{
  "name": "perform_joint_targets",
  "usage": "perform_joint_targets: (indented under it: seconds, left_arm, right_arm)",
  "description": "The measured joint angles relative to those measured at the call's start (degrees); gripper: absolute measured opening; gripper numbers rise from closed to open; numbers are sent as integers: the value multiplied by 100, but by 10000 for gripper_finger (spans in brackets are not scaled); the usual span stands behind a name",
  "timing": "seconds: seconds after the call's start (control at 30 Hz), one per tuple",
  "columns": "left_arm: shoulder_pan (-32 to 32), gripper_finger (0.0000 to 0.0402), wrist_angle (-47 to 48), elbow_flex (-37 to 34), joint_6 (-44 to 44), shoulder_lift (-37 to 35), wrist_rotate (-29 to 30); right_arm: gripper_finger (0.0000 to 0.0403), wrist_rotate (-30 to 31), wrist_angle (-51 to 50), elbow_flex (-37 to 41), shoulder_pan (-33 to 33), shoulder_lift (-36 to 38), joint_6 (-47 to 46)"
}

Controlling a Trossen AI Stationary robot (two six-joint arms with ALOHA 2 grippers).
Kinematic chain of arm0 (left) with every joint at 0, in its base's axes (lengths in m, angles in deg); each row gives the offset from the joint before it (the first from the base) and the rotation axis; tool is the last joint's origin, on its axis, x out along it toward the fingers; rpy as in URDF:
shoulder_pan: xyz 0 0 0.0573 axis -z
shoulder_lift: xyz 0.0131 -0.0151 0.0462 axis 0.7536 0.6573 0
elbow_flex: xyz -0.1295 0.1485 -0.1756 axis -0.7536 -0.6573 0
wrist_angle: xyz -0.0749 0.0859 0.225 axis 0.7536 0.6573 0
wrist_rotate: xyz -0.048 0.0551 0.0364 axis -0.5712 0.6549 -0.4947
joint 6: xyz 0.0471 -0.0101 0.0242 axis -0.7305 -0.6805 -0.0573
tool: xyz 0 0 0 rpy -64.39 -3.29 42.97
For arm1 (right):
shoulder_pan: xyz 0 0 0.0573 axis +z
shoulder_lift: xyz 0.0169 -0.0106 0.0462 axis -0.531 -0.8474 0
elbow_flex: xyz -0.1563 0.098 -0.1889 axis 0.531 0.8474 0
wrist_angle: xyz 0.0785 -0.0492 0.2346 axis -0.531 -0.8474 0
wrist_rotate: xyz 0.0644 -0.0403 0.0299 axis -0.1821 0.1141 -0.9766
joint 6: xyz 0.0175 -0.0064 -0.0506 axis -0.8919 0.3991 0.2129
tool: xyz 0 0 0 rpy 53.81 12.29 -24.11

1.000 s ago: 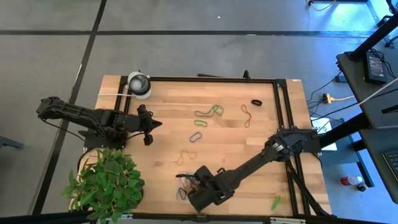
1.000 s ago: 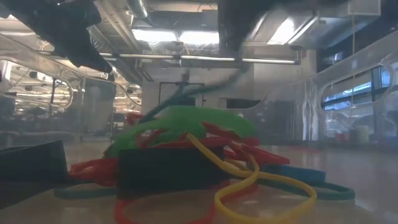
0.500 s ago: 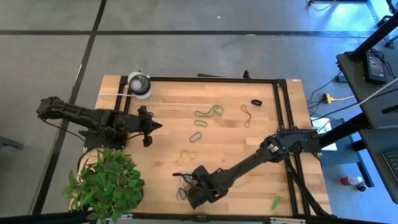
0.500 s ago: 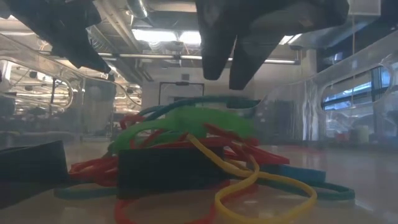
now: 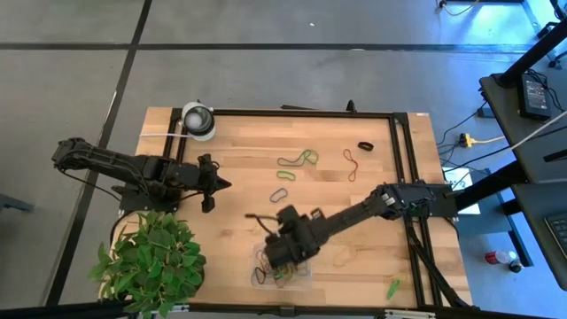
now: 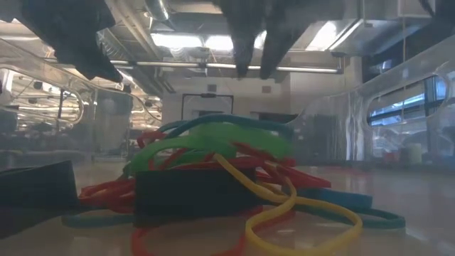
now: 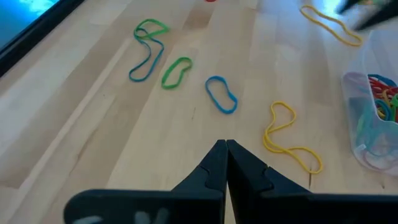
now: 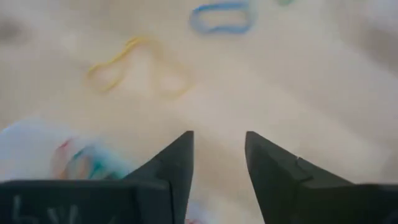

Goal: Pick and place rubber bands into bin
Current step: Put the black rubber band into the transparent bin

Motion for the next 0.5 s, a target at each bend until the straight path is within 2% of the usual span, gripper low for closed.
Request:
perform_joint_targets:
  seconds: [0.07,0.23,0.4,0.5]
  left_arm:
    - [0,2,0,1,0,0,0]
    - [0,2,0,0,17,0,-3]
    - [0,2,4,0,107,0,-3]
    - [0,2,20,0,151,0,-5]
  right_arm:
    - [137,73,-206,2,-185,-9,52]
    - [101,118,-191,12,-657,-11,1017]
    - [50,507,-188,192,-1000,78,1537]
    - [15,639,-190,608,-1243,249,1672]
